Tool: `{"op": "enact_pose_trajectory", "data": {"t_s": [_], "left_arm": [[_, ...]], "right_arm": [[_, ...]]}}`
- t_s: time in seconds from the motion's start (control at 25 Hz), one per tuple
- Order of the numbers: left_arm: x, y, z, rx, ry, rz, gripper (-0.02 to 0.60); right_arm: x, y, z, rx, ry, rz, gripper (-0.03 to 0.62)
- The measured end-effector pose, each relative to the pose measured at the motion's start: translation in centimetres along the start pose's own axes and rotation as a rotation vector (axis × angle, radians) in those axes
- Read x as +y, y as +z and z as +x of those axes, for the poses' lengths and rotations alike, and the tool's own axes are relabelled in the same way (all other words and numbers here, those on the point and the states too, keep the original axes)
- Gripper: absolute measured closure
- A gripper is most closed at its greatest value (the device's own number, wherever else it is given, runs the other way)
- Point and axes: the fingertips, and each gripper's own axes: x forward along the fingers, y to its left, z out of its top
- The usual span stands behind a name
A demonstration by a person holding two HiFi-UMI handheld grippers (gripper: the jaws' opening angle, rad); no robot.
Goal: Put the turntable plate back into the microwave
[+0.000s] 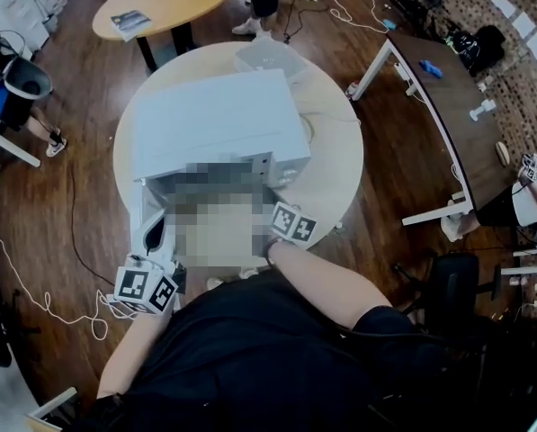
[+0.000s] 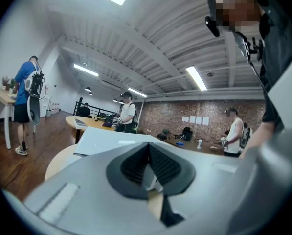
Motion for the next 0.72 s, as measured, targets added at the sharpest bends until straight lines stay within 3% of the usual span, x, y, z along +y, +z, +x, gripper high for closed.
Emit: {"op": "enact_pose_trajectory", "data": {"t_s": [0.24, 0.48, 0.6, 0.72], "left_arm": [[-0.9, -1.1, 1.3, 0.031, -0.023, 0.002, 0.577], [-1.9, -1.4, 2.4, 0.066, -0.058, 0.062, 0.577], [-1.9, -1.4, 2.8, 0.074, -0.062, 0.068, 0.577], [-1.7, -2.1, 3.8, 0.078, -0.068, 0.072, 0.577]], "right_arm": [[3.0, 2.1, -3.8, -0.001, 0.094, -0.348, 0.373], [8.9, 5.1, -7.9, -0.101, 0.212, -0.651, 0.373], [11.2, 6.9, -9.8, -0.166, 0.257, -0.751, 0.375], [11.9, 8.2, -11.0, -0.205, 0.257, -0.810, 0.426]]}}
